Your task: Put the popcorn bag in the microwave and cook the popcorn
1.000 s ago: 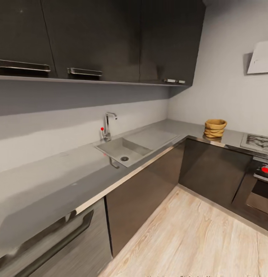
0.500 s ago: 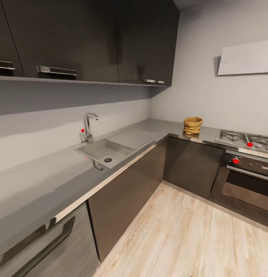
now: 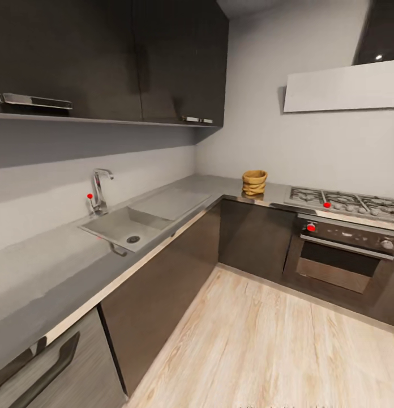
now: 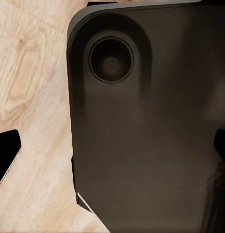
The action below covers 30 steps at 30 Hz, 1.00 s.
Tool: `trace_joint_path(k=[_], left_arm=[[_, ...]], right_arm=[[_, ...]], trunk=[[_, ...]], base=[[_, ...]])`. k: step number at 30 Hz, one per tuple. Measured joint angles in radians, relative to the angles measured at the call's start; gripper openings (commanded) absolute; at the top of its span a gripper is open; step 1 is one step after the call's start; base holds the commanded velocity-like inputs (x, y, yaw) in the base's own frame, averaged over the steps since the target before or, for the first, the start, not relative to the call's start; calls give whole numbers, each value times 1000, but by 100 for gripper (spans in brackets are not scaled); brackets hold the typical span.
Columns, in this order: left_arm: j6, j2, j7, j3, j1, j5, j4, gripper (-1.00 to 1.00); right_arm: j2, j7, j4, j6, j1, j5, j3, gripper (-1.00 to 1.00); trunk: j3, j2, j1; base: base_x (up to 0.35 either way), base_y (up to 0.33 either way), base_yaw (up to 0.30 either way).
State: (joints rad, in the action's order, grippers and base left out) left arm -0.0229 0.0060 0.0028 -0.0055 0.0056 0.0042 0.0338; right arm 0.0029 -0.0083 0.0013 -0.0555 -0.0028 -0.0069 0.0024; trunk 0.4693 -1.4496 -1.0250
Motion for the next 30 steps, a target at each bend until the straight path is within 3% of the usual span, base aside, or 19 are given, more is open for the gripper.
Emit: trace_joint_path(k=[22, 30], left_arm=[[0, 0, 0, 0, 0, 1, 0, 100], [-1, -14, -4, 5, 0, 4, 5, 100]], right_arm=[[0, 0, 0, 0, 0, -1, -1, 100], [0, 0, 0, 0, 0, -1, 0, 100]], trunk=[[0, 0, 0], [0, 0, 0]], base=[[0, 0, -286], [0, 0, -286]])
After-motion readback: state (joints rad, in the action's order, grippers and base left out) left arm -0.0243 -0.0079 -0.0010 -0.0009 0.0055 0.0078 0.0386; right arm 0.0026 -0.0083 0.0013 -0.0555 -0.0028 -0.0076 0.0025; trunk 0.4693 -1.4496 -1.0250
